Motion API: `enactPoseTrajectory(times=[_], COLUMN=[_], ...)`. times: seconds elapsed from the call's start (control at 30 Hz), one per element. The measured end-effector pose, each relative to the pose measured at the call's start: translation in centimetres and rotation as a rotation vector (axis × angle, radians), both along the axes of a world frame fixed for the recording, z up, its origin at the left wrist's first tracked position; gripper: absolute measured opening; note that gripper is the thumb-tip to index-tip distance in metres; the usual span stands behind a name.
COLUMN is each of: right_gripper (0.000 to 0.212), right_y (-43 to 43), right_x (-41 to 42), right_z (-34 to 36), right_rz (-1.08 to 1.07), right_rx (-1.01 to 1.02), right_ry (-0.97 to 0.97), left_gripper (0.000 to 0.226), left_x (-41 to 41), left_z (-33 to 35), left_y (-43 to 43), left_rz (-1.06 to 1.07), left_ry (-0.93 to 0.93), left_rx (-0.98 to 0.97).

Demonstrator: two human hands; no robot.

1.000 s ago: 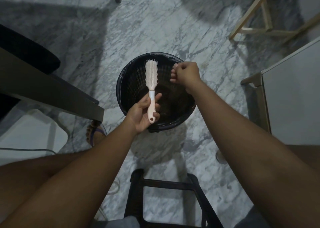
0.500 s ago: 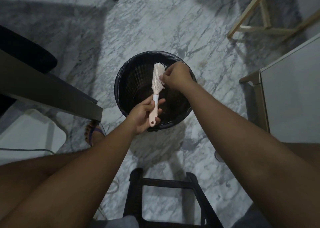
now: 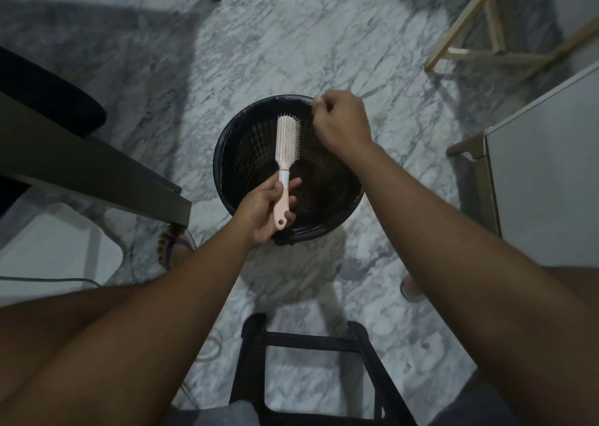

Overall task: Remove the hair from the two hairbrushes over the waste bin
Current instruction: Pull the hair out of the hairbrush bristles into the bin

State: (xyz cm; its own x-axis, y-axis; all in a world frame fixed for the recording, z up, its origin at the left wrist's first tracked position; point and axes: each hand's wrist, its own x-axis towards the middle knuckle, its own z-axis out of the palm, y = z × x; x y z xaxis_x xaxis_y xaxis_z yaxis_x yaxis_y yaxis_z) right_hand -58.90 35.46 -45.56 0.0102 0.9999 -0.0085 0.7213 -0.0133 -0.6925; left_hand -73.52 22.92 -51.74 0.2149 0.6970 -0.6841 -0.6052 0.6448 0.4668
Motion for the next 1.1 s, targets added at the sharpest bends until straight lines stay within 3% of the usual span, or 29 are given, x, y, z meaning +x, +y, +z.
enactPoseTrajectory(times=[0.17,0.43,0.6,0.83,1.1], right_gripper=[0.024,0.022,0.012,0.018,0.041], right_y=[-1.6,-2.0,-2.4,-1.3,-0.9], right_x=[-0.6,-1.3,-1.4,-0.1,-0.3], right_z=[-1.4,-1.1,-1.6,-1.2,-2.4], right_rz=[0.361,0.458,0.404,0.152,0.032], right_rx=[-0.128,-0.145,-0.159,-0.380,-0.181], right_ry=[-0.239,-0.441,-0.325,0.265,0.122], left_gripper=[0.043,0.044,0.042,0.043,0.044], left_x=[0.5,1.1,0.6,0.1,0.7], left_z=[0.4,-0.4,-0.3,0.4,0.9], left_y=[0.3,0.2,0.3,0.4,0.6], left_rz=[-0.005,-0.007,-0.009,0.036,0.027], left_ry=[-0.025,-0.022,-0.005,-0.047,-0.067], left_rx=[0.016,0.033,0.027,0.037,0.062])
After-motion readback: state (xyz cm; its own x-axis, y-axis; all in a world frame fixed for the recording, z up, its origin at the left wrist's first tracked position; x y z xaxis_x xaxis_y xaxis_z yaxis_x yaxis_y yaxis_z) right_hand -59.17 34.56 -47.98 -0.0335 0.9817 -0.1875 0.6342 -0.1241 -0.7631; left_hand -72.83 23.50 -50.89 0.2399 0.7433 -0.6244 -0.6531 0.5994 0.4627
